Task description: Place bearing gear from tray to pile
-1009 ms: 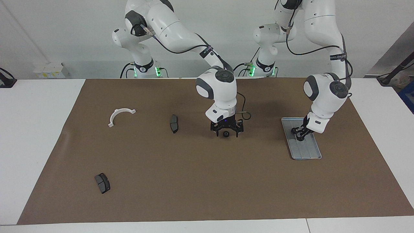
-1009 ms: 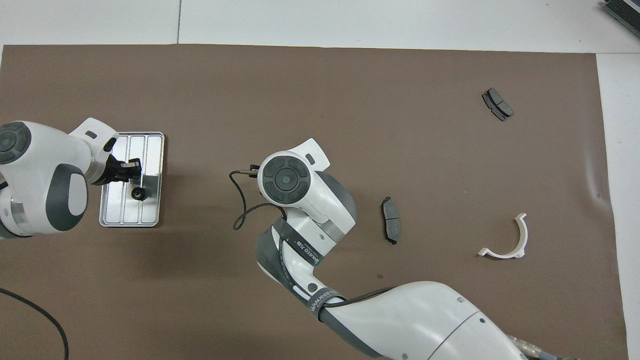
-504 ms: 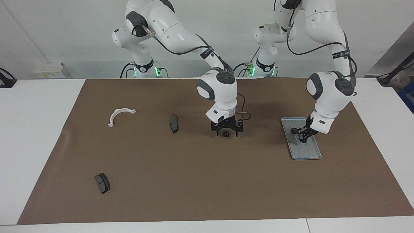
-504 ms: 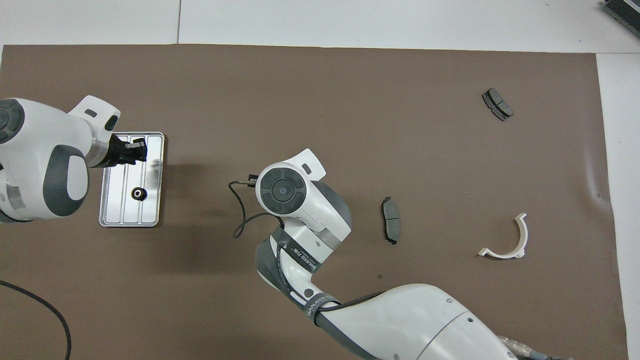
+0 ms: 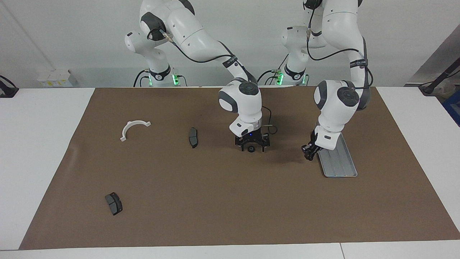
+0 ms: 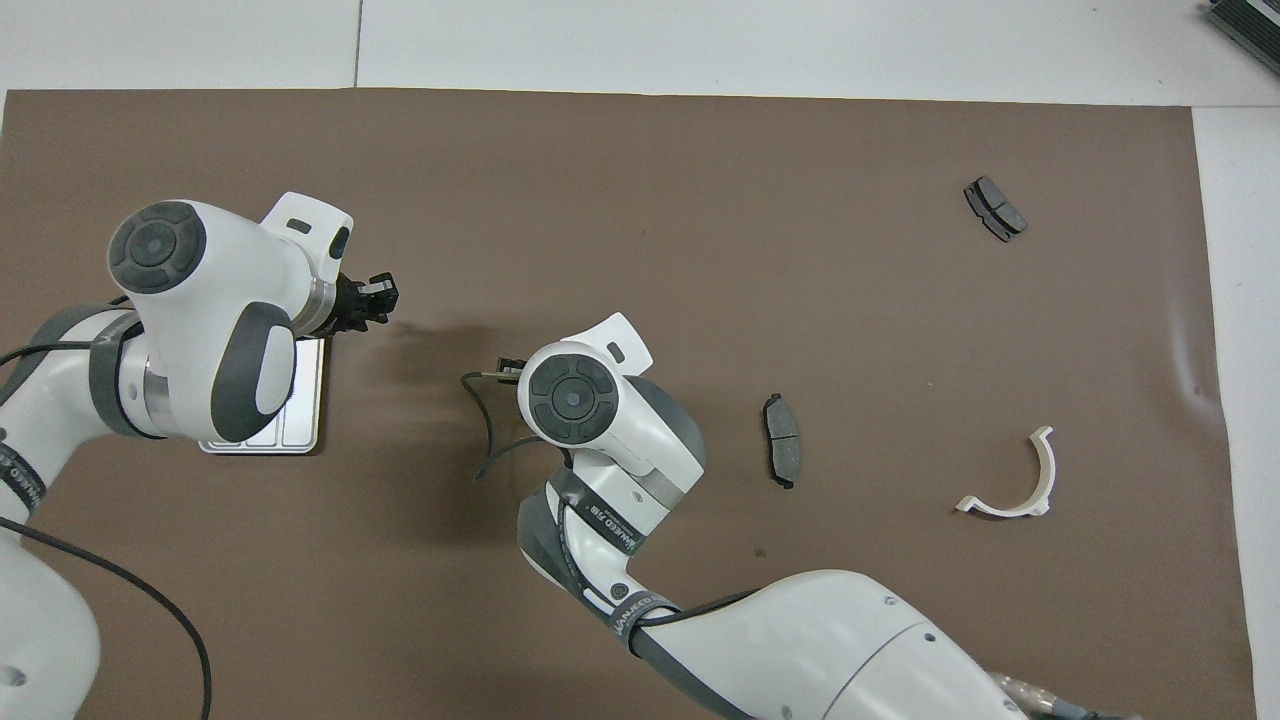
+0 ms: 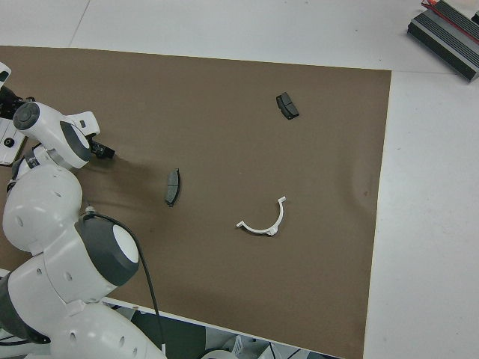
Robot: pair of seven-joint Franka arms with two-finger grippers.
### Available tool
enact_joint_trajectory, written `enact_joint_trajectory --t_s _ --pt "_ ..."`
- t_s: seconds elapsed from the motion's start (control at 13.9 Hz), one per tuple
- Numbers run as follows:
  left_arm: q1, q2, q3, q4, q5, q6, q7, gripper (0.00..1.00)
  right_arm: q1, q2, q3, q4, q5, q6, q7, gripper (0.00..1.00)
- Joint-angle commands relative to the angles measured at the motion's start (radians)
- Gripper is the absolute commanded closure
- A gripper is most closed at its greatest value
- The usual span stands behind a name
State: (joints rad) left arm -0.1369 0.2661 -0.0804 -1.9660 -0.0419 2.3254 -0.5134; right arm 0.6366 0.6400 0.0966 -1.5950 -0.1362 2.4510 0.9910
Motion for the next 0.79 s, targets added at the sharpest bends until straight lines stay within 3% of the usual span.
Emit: enact_joint_trajectory --t_s 0.0,0.36,0.72 --pt "-0.036 0.007 0.011 0.004 -0.013 0.035 -0.046 1.0 -0.002 -0.016 0.002 -0.017 -0.005 0.014 0.029 0.0" --pt "-0.067 0.01 0.011 0.004 -0.013 0.06 -0.097 1.0 -0.002 -0.016 0.002 -0.016 -0.002 0.016 0.034 0.0" --pt "-0.066 0.01 0.013 0.004 -0.013 0.063 -0.096 1.0 -0.026 -0.008 0.003 -0.023 0.003 0.092 0.087 0.0"
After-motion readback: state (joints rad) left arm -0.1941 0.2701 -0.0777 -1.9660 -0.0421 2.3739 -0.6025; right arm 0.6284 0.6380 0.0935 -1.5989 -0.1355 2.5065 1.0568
